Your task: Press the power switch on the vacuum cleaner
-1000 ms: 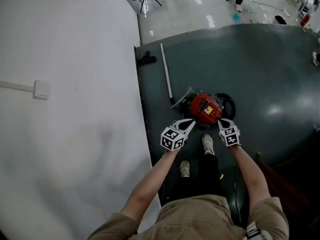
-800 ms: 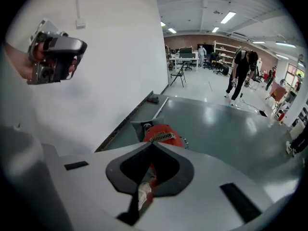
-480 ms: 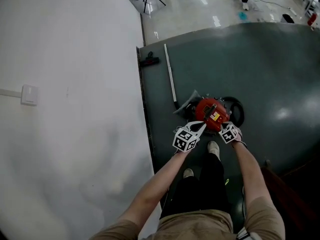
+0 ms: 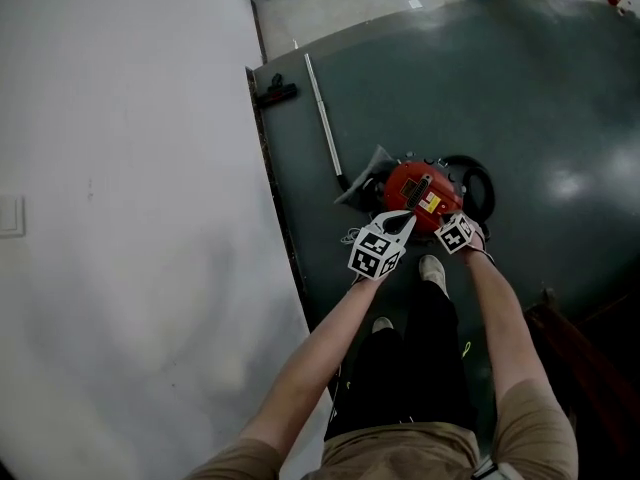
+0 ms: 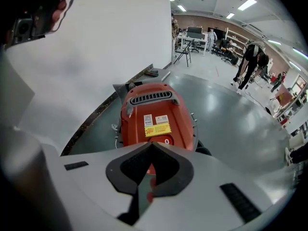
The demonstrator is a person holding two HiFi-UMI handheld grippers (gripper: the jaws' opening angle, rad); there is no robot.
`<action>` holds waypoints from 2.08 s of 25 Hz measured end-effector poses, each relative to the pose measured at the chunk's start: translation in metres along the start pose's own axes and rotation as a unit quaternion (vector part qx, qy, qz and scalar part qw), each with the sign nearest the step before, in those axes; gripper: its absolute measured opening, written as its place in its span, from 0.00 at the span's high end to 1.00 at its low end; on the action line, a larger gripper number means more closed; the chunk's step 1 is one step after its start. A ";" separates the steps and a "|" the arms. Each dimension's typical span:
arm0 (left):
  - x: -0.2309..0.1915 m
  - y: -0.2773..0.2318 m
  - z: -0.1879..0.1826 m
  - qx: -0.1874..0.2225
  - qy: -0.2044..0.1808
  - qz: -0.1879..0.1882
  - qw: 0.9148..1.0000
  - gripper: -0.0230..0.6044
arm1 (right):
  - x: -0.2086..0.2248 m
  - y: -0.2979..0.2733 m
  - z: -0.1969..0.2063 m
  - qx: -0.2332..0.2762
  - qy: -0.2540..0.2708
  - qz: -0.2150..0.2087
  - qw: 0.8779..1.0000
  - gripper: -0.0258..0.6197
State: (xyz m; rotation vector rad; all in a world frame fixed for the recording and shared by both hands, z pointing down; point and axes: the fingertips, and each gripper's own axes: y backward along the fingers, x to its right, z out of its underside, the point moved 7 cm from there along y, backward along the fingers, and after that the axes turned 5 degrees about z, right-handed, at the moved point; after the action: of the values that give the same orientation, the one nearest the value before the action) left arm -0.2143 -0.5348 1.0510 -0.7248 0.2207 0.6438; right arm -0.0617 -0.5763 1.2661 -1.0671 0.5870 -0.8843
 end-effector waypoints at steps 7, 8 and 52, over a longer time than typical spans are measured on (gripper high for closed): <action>0.000 -0.012 0.007 -0.009 -0.005 0.016 1.000 0.95 | -0.001 -0.024 0.001 -0.015 -0.014 0.002 1.000 0.95; -0.001 -0.012 0.007 -0.007 -0.001 0.017 1.000 0.95 | -0.003 -0.026 0.001 -0.018 -0.013 0.000 1.000 0.95; 0.311 0.392 -0.244 0.204 -0.100 0.139 0.964 0.95 | -0.140 0.750 -0.109 0.513 -0.140 0.017 0.847 0.94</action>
State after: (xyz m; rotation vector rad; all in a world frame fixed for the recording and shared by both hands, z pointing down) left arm -0.2043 -0.3316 0.5326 -0.2284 0.2615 0.9002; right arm 0.0245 -0.3558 0.5327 -0.1813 -0.1522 -0.8166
